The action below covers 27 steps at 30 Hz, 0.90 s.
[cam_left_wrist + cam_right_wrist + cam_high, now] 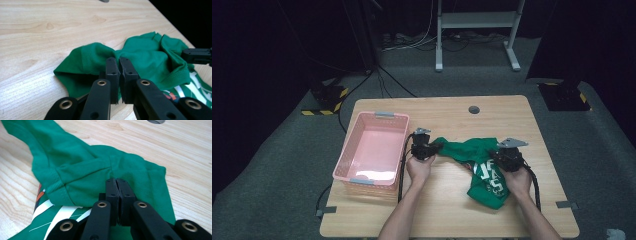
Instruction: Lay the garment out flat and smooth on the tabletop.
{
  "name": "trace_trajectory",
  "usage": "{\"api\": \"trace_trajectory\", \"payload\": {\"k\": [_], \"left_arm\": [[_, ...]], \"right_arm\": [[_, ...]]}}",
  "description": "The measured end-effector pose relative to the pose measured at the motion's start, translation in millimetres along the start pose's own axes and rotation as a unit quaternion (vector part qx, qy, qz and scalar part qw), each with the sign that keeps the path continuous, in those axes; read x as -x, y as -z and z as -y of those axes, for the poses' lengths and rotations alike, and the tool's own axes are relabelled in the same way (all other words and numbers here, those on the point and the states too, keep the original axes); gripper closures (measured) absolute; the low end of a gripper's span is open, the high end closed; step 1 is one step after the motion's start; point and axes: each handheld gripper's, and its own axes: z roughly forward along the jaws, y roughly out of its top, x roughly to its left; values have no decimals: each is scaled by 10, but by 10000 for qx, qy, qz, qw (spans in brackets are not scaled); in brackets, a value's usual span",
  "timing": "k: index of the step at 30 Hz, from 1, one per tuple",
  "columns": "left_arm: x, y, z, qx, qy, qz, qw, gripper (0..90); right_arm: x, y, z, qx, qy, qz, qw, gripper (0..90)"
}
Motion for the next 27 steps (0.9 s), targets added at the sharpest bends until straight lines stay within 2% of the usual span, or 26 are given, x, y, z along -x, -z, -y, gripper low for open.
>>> {"api": "trace_trajectory", "payload": {"k": [3,5,7,11,14,19,24,27], "left_arm": [[-6,29,-24,70,2,-45,10000,865],[-26,31,-38,136,123,13,9998,865],[-36,-6,-41,138,205,-7,9997,861],[12,-200,11,-129,35,-245,9996,823],[48,-255,41,-151,-159,-285,9994,726],[98,-123,69,-50,-395,-438,9982,596],[119,-8,114,-23,-588,-510,9970,545],[116,14,142,-56,-624,-533,9966,528]], "right_arm": [[70,15,1,86,-288,-77,9995,883],[133,22,4,175,-560,-177,9981,883],[165,4,-1,100,-710,-201,9972,877],[132,-112,4,-247,-541,-26,9982,806],[103,-106,15,-138,-480,22,9987,735],[76,35,30,109,-274,73,9995,647],[51,149,54,300,-75,84,9995,622],[23,174,61,371,25,79,9993,613]]}}
